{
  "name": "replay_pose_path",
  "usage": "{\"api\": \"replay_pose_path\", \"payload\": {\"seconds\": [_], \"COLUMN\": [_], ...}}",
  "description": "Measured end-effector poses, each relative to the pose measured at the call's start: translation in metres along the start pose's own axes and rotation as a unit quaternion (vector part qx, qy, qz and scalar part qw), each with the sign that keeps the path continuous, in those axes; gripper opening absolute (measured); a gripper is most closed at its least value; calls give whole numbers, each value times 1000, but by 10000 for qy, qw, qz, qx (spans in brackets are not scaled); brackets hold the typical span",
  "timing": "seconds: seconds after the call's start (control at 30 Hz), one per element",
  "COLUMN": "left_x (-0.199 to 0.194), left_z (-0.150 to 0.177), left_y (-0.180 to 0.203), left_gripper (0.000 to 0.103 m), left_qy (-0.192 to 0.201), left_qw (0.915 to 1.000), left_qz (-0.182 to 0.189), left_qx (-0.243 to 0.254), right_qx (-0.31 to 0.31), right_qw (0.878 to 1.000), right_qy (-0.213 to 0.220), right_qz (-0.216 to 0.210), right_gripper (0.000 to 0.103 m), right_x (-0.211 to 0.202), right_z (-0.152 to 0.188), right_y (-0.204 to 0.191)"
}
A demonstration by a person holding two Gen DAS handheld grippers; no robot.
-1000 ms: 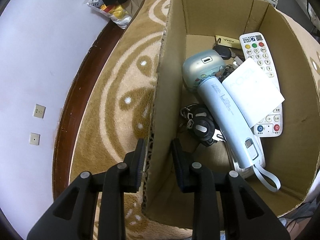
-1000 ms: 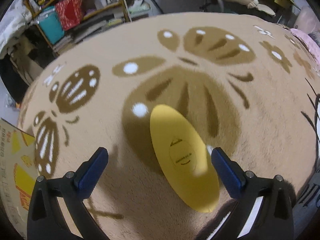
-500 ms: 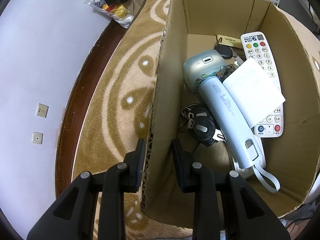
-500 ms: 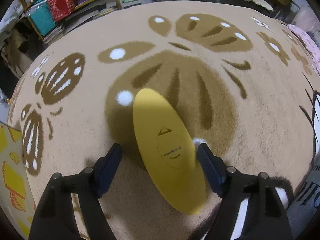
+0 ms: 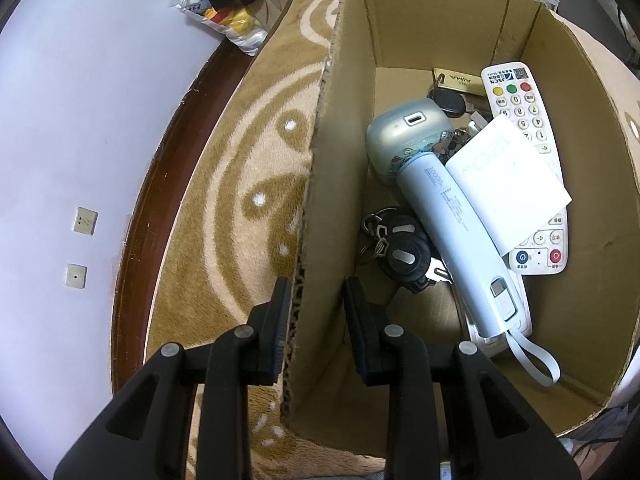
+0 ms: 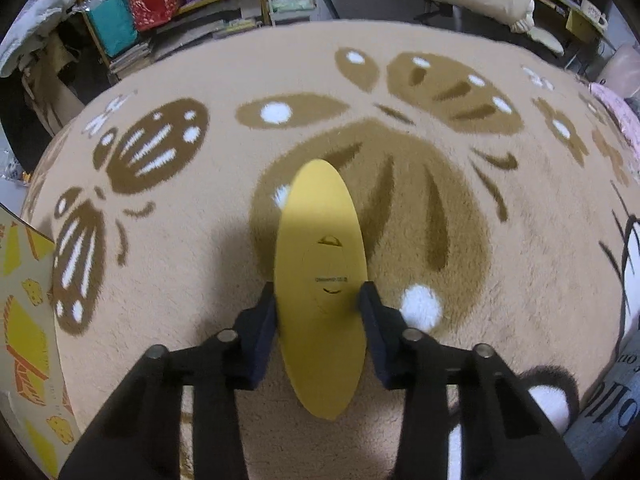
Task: Organize rigid objects
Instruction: 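Lift the yellow disc edge-up with the right gripper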
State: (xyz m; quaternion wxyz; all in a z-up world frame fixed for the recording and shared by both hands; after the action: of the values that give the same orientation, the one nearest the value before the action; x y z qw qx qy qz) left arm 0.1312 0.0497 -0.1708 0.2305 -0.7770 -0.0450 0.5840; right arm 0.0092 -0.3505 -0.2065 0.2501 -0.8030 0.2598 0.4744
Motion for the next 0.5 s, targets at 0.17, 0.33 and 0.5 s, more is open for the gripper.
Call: {"api": "replay_pose_path", "payload": {"seconds": [0.17, 0.33, 0.5], "left_x": [-1, -1, -2], "left_z": [0, 0, 0], "left_y": [2, 1, 2], "left_gripper": [27, 27, 27], "left_qy": [-10, -4, 7], "left_qw": [10000, 10000, 10000], "left_qz": [18, 8, -15], "left_qx": [-16, 2, 38], "right_qx": [8, -33, 4], "right_qw": [10000, 9999, 9995], "right_qy": [76, 166, 314], "right_qz": [-47, 14, 42], "right_gripper": [35, 25, 18], "right_x": [-3, -9, -16], "right_z": [-2, -5, -8], "right_y": [2, 1, 5]}}
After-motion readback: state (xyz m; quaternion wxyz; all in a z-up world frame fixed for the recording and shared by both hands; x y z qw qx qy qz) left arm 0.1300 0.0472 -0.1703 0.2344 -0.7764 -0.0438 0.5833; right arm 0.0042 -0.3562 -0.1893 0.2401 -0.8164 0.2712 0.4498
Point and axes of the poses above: each gripper's, at about its wrist camera, not at the fingertips, and x roughly the way its jaws point, y to its right, z to its underside, the point moved 5 cm from there along x, roughly the way its jaws point, and after that the axes turned 8 degrees about -z, right-handed, at the moved point
